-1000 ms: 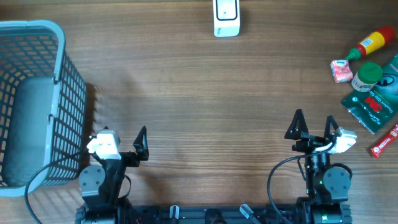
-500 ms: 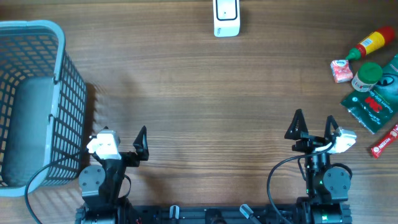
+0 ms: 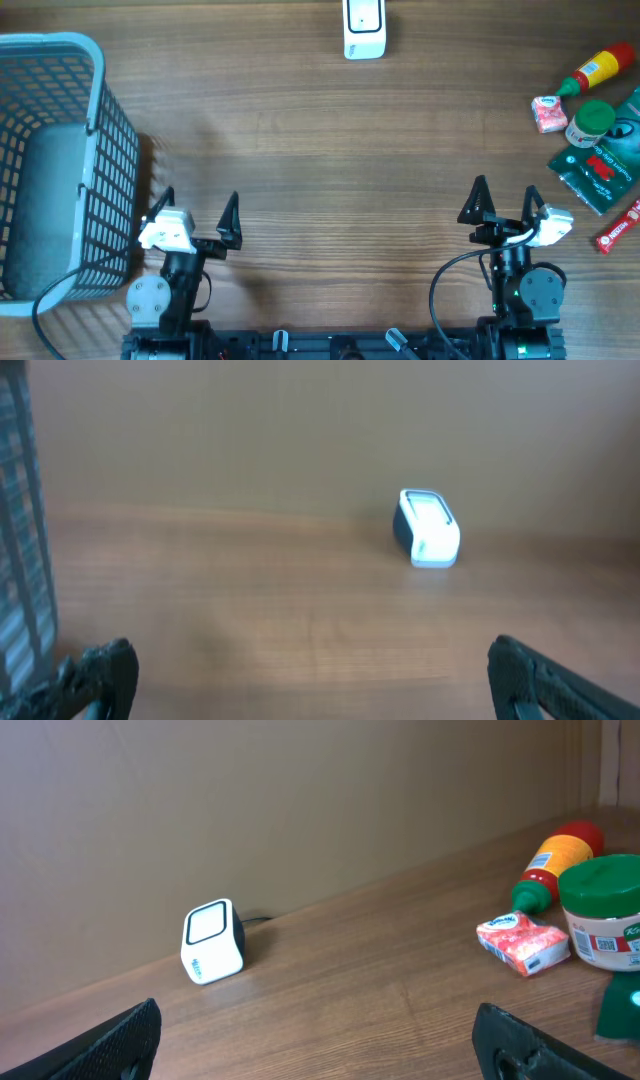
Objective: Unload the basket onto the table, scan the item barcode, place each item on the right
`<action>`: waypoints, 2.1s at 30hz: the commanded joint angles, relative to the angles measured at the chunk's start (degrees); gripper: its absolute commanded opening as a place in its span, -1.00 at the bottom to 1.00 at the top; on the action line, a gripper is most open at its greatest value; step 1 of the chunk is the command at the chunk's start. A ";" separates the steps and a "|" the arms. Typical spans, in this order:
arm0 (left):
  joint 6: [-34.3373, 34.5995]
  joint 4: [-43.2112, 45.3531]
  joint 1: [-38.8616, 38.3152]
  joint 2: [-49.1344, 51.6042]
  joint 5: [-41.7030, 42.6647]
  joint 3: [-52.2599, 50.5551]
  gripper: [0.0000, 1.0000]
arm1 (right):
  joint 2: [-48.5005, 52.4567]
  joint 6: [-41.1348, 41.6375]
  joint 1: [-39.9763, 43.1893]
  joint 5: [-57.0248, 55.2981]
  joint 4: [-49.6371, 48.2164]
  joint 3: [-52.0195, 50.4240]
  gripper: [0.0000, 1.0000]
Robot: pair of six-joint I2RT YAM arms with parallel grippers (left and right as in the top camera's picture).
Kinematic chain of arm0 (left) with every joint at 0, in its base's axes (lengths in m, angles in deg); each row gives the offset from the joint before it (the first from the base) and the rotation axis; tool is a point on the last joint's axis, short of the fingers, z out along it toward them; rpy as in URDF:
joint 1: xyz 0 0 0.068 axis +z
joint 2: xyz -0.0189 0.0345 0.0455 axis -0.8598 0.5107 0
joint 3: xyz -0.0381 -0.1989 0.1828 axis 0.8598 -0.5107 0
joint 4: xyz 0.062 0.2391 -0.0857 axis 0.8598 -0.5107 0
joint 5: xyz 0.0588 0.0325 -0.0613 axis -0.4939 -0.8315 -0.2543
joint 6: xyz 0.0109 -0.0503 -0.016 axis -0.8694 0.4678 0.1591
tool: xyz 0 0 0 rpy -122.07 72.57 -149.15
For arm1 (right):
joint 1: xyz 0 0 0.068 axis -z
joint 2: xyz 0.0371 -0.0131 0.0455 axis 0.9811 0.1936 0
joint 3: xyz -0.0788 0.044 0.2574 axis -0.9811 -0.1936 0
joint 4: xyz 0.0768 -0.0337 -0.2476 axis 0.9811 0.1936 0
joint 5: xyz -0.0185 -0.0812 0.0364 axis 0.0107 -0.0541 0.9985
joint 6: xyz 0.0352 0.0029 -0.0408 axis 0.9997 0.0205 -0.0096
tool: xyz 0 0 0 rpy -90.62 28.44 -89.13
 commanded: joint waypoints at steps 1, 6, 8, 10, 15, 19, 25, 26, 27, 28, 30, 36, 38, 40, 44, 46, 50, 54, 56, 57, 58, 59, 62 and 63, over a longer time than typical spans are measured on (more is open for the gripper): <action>-1.14 6.58 -2.40 -0.31 -5.77 -4.42 1.00 | -0.68 -0.74 0.42 -1.03 -0.28 -0.07 0.99; -1.14 3.39 -4.72 -0.31 -7.30 -5.46 1.00 | -0.68 -0.74 0.42 -1.03 -0.26 -0.07 0.99; -1.18 2.78 -4.68 -0.31 -7.30 -5.46 1.00 | -0.68 -0.74 0.42 -1.03 -0.26 -0.07 0.99; -1.84 2.75 -4.68 -0.31 -7.28 -5.46 1.00 | -0.66 -0.74 0.42 -1.03 -0.26 -0.07 0.99; -2.45 2.73 -4.72 -0.31 -7.02 -5.46 1.00 | -0.66 -0.74 0.42 -1.03 -0.28 -0.07 1.00; -2.43 2.73 -4.72 -0.31 -6.95 -5.46 1.00 | -0.68 -0.74 0.42 -1.03 -0.28 -0.07 0.99; -2.43 2.91 -4.68 -0.31 -7.08 -5.46 1.00 | -0.68 -0.74 0.42 -1.03 -0.28 -0.07 0.99; -2.43 2.93 -4.68 -0.31 -7.08 -5.46 1.00 | -0.68 -0.74 0.42 -1.03 -0.26 -0.07 0.99; -2.43 2.93 -4.68 -0.31 -7.08 -5.46 1.00 | -0.68 -0.74 0.42 -1.03 -0.26 -0.07 1.00; -2.43 2.93 -4.66 -0.31 -7.08 -5.46 1.00 | -0.68 -0.74 0.42 -1.03 -0.26 -0.07 1.00; -2.43 2.93 -4.68 -0.31 -7.08 -5.46 1.00 | -0.68 -0.74 0.42 -1.03 -0.26 -0.07 0.99; -2.43 2.93 -4.72 -0.17 -7.08 -5.46 1.00 | -0.68 -0.74 0.42 -1.03 -0.28 -0.07 1.00; -2.43 2.93 -4.72 -0.17 -7.08 -5.46 1.00 | -0.66 -0.74 0.42 -1.03 -0.28 -0.07 0.99; -2.43 2.93 -4.72 -0.17 -7.08 -5.46 1.00 | -0.68 -0.74 0.42 -1.03 -0.26 -0.07 0.99; -2.43 2.93 -4.72 -0.17 -7.08 -5.46 1.00 | -0.68 -0.74 0.42 -1.03 -0.26 -0.07 1.00; -2.43 2.93 -4.72 -0.17 -7.08 -5.46 1.00 | -0.66 -0.72 0.42 -1.03 -0.26 -0.07 1.00; -2.43 2.93 -4.72 -0.13 -7.08 -5.46 1.00 | -0.66 -0.74 0.42 -1.03 -0.26 -0.07 0.99; -2.43 2.95 -4.72 -0.13 -7.08 -5.46 1.00 | -0.66 -0.74 0.42 -1.03 -0.26 -0.07 0.99; -2.43 2.93 -4.72 -0.13 -7.08 -5.46 1.00 | -0.68 -0.74 0.42 -1.03 -0.28 -0.07 0.99; -2.43 2.95 -4.72 -0.13 -7.08 -5.46 1.00 | -0.68 -0.76 0.42 -1.03 -0.26 -0.07 0.99; -2.43 2.95 -4.72 -0.13 -7.06 -5.46 1.00 | -0.68 -0.74 0.42 -1.03 -0.28 -0.07 1.00; -2.43 2.93 -4.72 -0.13 -7.08 -5.46 1.00 | -0.68 -0.76 0.42 -1.03 -0.28 -0.07 0.99; -2.43 2.95 -4.72 -0.13 -7.08 -5.46 1.00 | -0.66 -0.74 0.42 -1.03 -0.26 -0.07 0.99; -2.43 2.93 -4.72 -0.13 -7.08 -5.46 1.00 | -0.66 -0.76 0.42 -1.03 -0.26 -0.07 0.99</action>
